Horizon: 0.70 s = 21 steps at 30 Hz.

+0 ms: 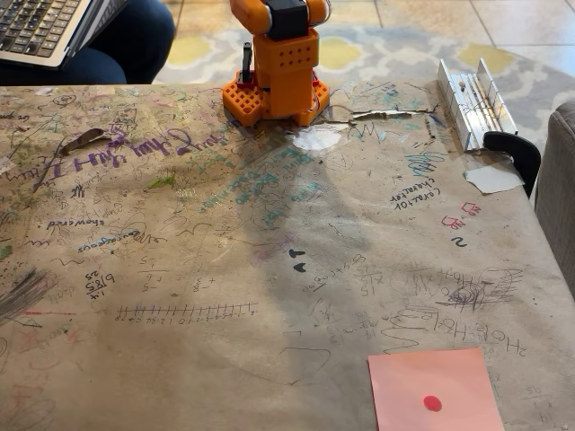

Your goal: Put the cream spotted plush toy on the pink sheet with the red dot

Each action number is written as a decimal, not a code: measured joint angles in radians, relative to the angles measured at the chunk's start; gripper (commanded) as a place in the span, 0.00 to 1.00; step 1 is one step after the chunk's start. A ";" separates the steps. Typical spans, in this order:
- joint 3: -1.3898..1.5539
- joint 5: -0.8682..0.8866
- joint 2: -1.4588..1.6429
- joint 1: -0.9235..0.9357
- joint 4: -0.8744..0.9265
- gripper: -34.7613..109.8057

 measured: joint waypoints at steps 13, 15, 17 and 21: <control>0.132 -0.015 -0.302 0.058 -0.394 0.41; 0.035 0.014 -0.577 0.097 -0.370 0.69; -0.133 -0.025 -0.853 0.117 -0.167 0.71; -0.537 -0.061 -1.443 0.135 0.360 0.65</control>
